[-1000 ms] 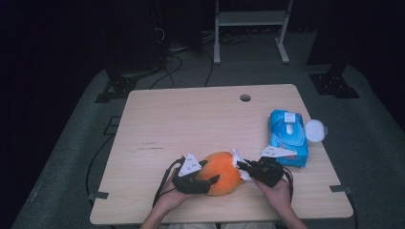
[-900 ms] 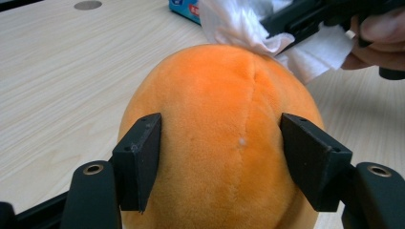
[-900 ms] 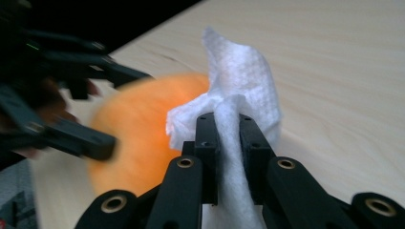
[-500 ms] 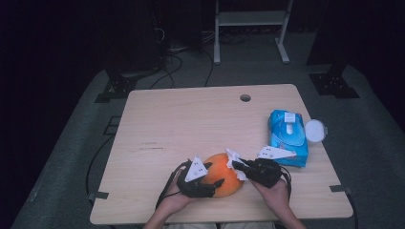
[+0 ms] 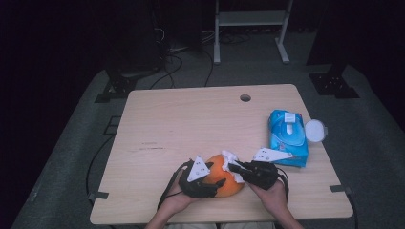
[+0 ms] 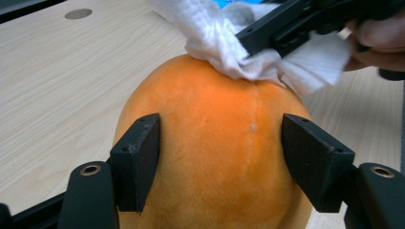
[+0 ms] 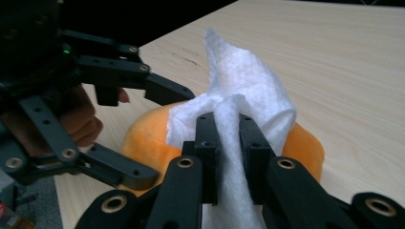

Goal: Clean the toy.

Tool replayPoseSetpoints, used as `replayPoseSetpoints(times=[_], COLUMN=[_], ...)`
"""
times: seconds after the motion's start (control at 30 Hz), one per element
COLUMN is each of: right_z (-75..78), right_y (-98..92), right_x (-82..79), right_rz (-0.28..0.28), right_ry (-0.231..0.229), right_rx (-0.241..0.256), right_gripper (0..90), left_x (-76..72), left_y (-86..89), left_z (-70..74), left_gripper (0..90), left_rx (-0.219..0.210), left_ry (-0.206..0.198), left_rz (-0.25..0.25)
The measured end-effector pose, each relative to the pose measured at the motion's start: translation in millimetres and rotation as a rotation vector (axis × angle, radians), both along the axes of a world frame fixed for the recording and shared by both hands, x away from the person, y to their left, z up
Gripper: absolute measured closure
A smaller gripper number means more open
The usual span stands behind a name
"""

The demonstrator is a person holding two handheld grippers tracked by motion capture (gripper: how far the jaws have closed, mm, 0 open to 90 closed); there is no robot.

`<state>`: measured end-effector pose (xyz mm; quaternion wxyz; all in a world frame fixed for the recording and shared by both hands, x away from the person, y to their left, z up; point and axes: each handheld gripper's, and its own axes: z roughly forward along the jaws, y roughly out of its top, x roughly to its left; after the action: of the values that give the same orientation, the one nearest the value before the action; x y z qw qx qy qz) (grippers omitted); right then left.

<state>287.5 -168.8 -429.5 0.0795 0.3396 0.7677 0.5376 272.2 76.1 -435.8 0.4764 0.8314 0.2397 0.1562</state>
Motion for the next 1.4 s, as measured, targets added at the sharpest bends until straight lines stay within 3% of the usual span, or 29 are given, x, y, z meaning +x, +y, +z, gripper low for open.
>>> replayPoseSetpoints(times=[0.13, 0.27, 0.6, 0.7, 0.8, 0.83, 0.9, 1.13, 1.3, 1.37, 1.4], right_z=[-10.9, -15.0, -14.3, -12.9, -5.7, 3.0, 5.6, -6.7, 6.6, 5.9, 1.5], right_y=[-15.2, -20.3, -22.9, -23.9, -19.2, -8.8, -0.6, -17.7, 7.2, 8.7, 3.8], right_x=[11.3, 13.1, 16.2, 15.8, 10.9, 3.4, -0.7, 9.2, -6.7, -6.7, -2.2], right_rz=[-0.057, -0.089, -0.100, -0.103, -0.079, -0.030, -0.017, -0.082, 0.014, 0.011, 0.003], right_ry=[0.052, 0.066, 0.090, 0.100, 0.080, 0.029, -0.004, 0.052, -0.040, -0.049, -0.020], right_rx=[0.016, -0.024, -0.053, -0.039, -0.006, -0.006, -0.040, -0.035, -0.059, -0.076, -0.062], right_gripper=[80.3, 80.3, 80.2, 80.3, 80.2, 80.1, 80.1, 80.1, 79.8, 79.9, 80.1], left_x=[2.5, 5.2, 5.7, 5.4, 4.9, 4.2, 3.4, 3.8, 3.8, 3.9, 4.0], left_y=[3.0, 8.5, 8.1, 7.6, 4.1, 0.4, -0.6, 0.1, -0.5, -0.2, 1.7], left_z=[-0.8, -2.3, -2.0, -2.1, -1.6, -1.8, -1.5, -1.9, -1.9, -1.0, 4.1], left_gripper=[32.1, 32.0, 31.8, 31.5, 31.1, 31.0, 30.7, 30.7, 30.4, 29.8, 25.4], left_rx=[-0.010, -0.029, -0.028, -0.027, -0.015, -0.010, -0.003, -0.010, -0.007, -0.005, -0.027], left_ry=[0.009, 0.024, 0.028, 0.027, 0.017, 0.007, 0.002, 0.005, 0.006, 0.006, -0.002], left_rz=[-0.002, -0.001, 0.001, 0.003, 0.000, -0.004, -0.002, -0.007, -0.004, -0.005, -0.005])
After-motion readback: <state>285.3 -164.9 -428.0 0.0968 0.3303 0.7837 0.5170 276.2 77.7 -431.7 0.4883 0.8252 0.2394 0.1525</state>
